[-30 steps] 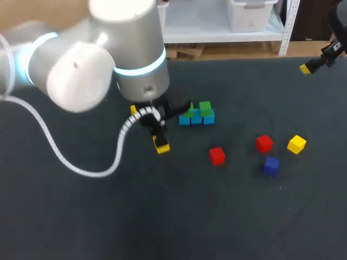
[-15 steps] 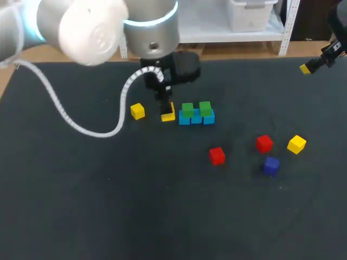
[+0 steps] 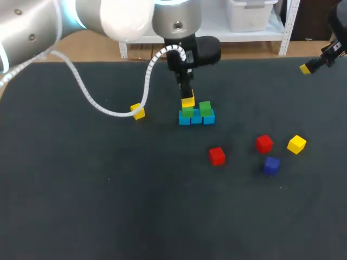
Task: Place the blue cubes, place green cubes on the blue cubes, place the yellow cubes on the green cubes, then place the red cubes on the yellow cubes, and place purple cube on the red cubes.
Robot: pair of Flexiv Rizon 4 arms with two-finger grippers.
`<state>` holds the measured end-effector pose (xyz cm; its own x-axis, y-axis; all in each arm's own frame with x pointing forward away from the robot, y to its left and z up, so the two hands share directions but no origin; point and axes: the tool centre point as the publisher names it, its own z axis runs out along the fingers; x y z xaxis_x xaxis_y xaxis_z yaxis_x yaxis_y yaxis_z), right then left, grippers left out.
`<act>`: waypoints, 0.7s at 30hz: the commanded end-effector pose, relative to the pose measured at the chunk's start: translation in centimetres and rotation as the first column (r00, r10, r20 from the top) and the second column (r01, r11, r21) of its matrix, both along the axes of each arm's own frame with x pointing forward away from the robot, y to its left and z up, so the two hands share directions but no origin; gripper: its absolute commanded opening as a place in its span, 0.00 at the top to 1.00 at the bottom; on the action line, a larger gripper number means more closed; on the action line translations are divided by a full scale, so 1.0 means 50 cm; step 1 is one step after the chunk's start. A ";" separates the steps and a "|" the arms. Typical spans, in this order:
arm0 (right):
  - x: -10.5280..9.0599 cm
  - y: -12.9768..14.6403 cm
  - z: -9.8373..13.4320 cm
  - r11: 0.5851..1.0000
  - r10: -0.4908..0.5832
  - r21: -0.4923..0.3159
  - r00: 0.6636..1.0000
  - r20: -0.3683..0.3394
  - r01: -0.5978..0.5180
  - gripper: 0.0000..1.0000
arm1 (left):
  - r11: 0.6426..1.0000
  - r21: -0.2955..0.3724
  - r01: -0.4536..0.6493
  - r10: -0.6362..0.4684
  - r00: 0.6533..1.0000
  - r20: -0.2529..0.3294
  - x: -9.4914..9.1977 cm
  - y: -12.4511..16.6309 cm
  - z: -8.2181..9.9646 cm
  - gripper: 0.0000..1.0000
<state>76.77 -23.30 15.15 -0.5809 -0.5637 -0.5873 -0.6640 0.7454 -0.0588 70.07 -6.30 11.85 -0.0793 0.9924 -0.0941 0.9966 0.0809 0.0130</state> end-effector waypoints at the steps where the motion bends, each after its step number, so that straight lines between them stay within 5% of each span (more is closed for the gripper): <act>1: 0.003 -0.001 -0.001 1.000 0.003 0.002 1.000 -0.002 -0.003 0.00 | 0.999 0.034 0.015 -0.014 0.999 -0.039 0.023 -0.016 -0.005 1.00; 21: 0.003 -0.001 -0.001 1.000 0.003 0.002 1.000 -0.002 -0.003 0.00 | 0.995 0.051 0.082 -0.081 0.996 -0.024 0.074 -0.036 -0.072 1.00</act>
<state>76.77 -23.30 15.15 -0.5809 -0.5637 -0.5873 -0.6640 0.7455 -0.0587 72.85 -7.58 8.29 -0.0004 0.9987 -0.0516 1.0000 0.0008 0.0075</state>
